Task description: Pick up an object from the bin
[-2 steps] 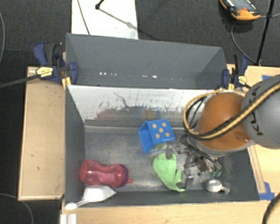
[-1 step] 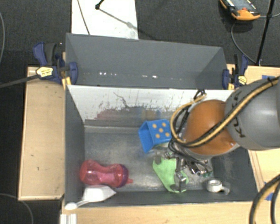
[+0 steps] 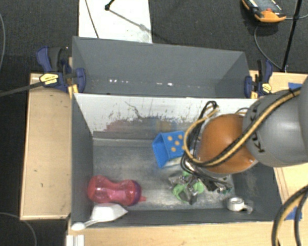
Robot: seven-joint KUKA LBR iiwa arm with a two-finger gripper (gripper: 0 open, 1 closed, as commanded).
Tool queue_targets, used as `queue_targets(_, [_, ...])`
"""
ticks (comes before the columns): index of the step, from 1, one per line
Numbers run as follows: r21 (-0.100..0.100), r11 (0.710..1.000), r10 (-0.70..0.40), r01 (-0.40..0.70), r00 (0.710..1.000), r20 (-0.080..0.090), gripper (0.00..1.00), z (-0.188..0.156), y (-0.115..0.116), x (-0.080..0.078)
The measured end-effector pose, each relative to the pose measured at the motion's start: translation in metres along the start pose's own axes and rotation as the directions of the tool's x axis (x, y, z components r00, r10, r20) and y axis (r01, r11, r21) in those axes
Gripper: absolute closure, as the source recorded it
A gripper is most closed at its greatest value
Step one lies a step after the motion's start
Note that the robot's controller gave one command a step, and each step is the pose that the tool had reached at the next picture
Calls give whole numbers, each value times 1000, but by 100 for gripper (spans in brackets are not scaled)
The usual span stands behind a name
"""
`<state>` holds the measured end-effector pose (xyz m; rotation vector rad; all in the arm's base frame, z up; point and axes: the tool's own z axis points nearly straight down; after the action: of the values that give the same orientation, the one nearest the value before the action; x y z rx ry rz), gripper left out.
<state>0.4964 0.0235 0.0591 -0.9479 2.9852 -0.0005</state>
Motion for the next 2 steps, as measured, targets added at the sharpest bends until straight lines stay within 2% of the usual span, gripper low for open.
queue_targets(2, [-3,999,-41,41,999,-4,100,-6,1,2])
